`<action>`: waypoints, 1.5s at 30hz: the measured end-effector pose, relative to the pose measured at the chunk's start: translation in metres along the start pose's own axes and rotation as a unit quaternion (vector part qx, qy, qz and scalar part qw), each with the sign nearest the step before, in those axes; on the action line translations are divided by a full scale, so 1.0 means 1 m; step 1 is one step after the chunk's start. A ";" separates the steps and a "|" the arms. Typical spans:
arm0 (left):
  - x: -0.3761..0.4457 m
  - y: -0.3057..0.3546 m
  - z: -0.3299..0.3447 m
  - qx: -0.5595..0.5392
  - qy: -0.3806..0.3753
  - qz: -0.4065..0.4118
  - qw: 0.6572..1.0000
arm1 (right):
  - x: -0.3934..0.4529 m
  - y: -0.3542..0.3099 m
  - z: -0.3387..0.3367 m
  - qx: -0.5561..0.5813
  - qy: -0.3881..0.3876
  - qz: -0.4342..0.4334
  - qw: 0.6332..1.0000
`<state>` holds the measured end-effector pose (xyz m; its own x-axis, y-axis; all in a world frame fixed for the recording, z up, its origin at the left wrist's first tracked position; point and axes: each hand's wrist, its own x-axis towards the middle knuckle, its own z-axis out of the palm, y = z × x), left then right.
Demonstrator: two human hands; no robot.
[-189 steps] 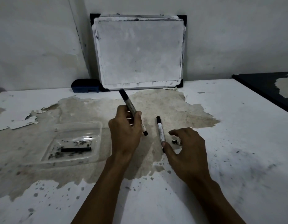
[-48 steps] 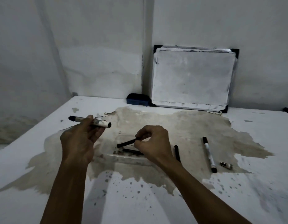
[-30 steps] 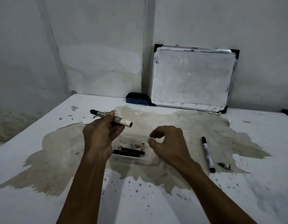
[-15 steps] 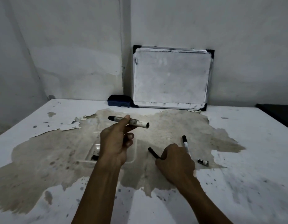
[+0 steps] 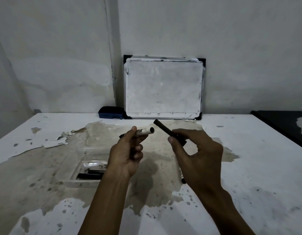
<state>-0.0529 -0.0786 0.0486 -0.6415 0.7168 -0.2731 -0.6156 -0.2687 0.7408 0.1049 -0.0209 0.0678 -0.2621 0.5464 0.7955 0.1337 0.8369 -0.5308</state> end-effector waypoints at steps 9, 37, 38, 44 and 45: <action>0.002 -0.002 0.004 0.028 0.001 0.006 1.000 | -0.007 0.014 -0.004 -0.016 -0.034 -0.011 0.999; 0.012 -0.050 0.028 -0.227 -0.024 -0.337 0.914 | 0.009 0.027 -0.024 -0.057 -0.135 -0.010 0.989; 0.012 -0.052 0.028 -0.224 -0.023 -0.338 0.914 | 0.009 0.027 -0.022 -0.073 -0.145 -0.021 0.987; 0.006 -0.047 0.031 -0.193 -0.025 -0.298 0.934 | 0.002 0.031 -0.010 -0.120 -0.146 -0.022 0.982; 0.005 -0.046 0.031 -0.183 -0.022 -0.288 0.940 | 0.000 0.032 -0.008 -0.123 -0.148 -0.021 0.981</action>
<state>-0.0135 -0.0423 0.0322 -0.1389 0.8345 -0.5331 -0.9765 -0.0259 0.2139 0.1172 0.0065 0.0531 -0.5337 0.5087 0.6755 0.3341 0.8607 -0.3842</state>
